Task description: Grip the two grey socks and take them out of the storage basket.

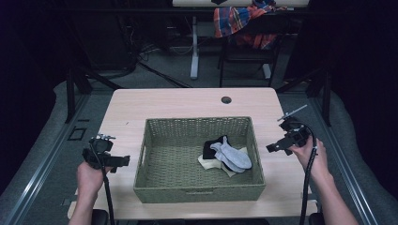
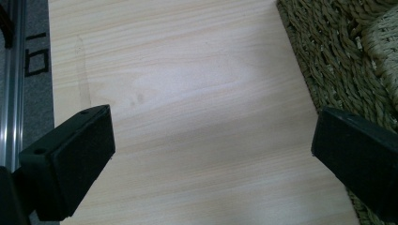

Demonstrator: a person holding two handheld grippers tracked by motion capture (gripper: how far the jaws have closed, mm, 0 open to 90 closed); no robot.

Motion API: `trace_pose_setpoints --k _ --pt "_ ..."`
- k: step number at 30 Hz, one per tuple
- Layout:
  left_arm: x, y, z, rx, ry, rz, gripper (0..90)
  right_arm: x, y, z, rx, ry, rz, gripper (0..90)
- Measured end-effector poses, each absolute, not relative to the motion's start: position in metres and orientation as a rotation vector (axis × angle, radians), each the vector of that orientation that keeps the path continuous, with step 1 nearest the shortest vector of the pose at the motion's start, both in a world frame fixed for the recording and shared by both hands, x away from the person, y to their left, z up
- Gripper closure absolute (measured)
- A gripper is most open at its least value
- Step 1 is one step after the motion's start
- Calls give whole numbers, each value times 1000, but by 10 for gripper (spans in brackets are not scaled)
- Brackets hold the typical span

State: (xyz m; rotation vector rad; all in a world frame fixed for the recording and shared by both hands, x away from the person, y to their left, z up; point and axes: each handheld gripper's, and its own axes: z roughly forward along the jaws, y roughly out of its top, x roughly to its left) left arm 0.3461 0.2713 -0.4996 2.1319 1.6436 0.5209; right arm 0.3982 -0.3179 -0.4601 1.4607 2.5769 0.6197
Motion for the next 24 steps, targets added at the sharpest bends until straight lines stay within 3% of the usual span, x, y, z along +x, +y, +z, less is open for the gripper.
trace_pose_setpoints --k 13,24 --pt "346 271 -500 2133 1649 522 0 392 -279 -414 1307 2625 714 0" --pt "347 271 -501 2126 1654 515 0 402 -250 -402 1223 2680 744 0"
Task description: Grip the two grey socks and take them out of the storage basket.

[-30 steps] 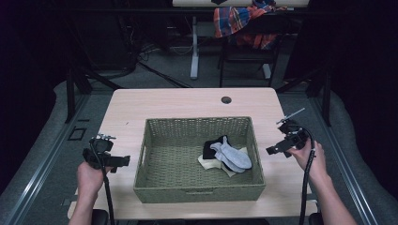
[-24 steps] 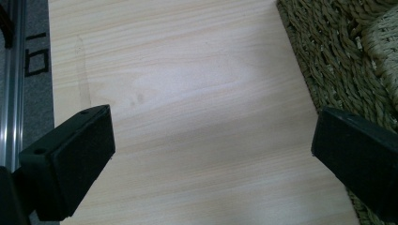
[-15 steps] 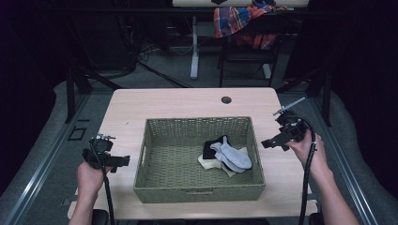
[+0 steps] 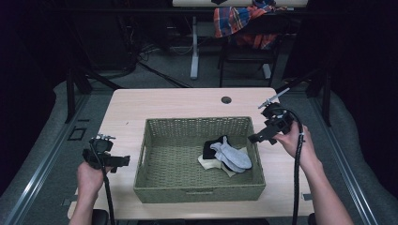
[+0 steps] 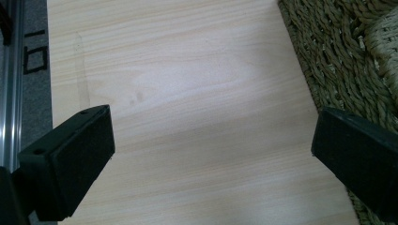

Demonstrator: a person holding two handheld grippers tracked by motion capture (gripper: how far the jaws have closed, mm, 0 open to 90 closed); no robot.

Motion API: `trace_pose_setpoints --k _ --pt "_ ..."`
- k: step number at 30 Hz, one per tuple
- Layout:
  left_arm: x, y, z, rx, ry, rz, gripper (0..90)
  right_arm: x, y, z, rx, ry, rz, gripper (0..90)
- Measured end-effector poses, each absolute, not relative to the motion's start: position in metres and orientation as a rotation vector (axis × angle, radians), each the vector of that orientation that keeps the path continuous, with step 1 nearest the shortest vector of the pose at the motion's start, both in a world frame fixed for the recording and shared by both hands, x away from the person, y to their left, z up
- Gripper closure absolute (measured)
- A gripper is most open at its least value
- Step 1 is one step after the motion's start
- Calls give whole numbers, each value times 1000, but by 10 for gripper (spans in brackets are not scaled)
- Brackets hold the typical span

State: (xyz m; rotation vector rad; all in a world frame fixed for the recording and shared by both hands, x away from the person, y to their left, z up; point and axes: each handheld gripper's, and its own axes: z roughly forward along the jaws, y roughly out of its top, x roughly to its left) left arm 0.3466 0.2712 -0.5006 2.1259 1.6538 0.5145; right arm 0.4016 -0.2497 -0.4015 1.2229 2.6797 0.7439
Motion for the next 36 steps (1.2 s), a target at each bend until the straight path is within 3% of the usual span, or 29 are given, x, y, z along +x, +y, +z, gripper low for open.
trace_pose_setpoints --k 10,22,32,35,36 --pt "347 271 -501 2127 1655 514 0 422 -215 -406 1153 2763 745 0" --pt "347 271 -501 2128 1653 510 0 425 -192 -436 1107 2848 638 27" --pt "347 270 -500 2129 1645 508 0 426 -180 -455 1087 2881 515 263" --pt "347 270 -500 2129 1644 507 0 426 -177 -461 1099 2887 490 386" --pt "347 270 -500 2129 1644 507 0 426 -177 -463 1106 2887 489 463"
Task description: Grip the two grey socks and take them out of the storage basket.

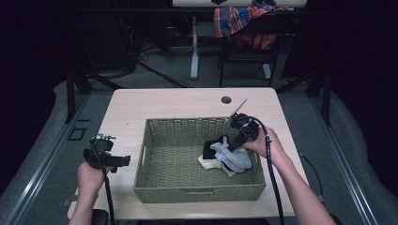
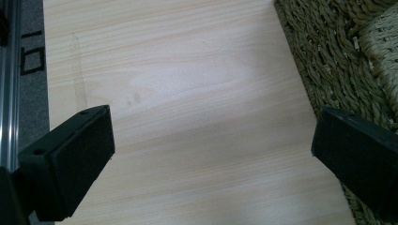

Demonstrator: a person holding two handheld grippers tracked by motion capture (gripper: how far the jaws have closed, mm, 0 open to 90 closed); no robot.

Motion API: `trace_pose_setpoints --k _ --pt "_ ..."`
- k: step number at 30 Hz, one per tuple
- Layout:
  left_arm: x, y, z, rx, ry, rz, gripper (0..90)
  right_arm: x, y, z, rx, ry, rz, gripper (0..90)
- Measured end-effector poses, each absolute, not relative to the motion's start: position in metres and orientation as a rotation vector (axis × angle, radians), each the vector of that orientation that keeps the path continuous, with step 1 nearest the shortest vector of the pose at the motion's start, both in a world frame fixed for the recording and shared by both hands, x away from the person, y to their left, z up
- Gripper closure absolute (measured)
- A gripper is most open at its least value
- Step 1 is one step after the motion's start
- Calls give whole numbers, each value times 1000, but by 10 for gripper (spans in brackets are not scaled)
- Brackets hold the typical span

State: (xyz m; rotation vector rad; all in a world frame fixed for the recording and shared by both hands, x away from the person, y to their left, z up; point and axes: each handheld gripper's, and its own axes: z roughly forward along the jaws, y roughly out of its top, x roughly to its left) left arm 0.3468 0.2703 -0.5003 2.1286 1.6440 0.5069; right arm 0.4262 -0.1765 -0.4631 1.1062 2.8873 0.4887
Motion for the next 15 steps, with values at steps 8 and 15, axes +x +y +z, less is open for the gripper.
trace_pose_setpoints --k 8,15 --pt "347 270 -500 2128 1643 509 0 428 -164 -474 1096 2912 356 592" --pt "347 270 -500 2130 1642 507 0 429 -158 -483 1117 2903 244 752"
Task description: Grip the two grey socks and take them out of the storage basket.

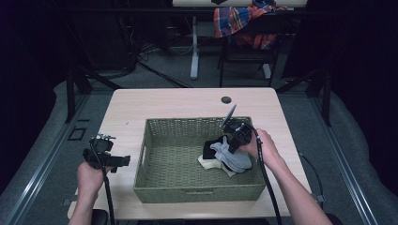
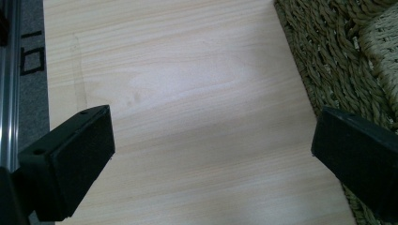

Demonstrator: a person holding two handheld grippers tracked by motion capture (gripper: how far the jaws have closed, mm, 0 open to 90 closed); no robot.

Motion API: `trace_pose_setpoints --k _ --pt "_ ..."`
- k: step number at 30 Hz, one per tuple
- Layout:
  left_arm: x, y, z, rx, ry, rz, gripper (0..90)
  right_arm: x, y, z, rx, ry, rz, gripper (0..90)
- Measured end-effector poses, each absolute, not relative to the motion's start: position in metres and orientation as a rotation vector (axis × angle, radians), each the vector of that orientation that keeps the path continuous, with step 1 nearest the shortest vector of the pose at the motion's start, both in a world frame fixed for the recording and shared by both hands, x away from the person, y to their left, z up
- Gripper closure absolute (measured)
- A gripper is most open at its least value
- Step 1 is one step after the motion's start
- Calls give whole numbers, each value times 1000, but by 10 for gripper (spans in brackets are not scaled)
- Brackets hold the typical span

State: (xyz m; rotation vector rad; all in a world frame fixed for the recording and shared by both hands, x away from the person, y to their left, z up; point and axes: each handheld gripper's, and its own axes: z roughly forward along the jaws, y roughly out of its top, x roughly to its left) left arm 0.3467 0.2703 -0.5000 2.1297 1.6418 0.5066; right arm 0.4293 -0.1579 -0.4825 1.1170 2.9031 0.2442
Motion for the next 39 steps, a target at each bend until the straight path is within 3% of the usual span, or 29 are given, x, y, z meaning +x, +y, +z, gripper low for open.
trace_pose_setpoints --k 1,2,5,39 --pt "347 270 -500 2130 1642 507 0 429 -158 -483 1117 2903 244 752" --pt "347 270 -500 2130 1641 508 0 429 -158 -483 1131 2902 255 827" --pt "347 270 -500 2130 1642 508 0 428 -159 -480 1144 2906 254 858" --pt "347 270 -500 2126 1644 502 0 401 -181 -390 1123 2789 593 860"
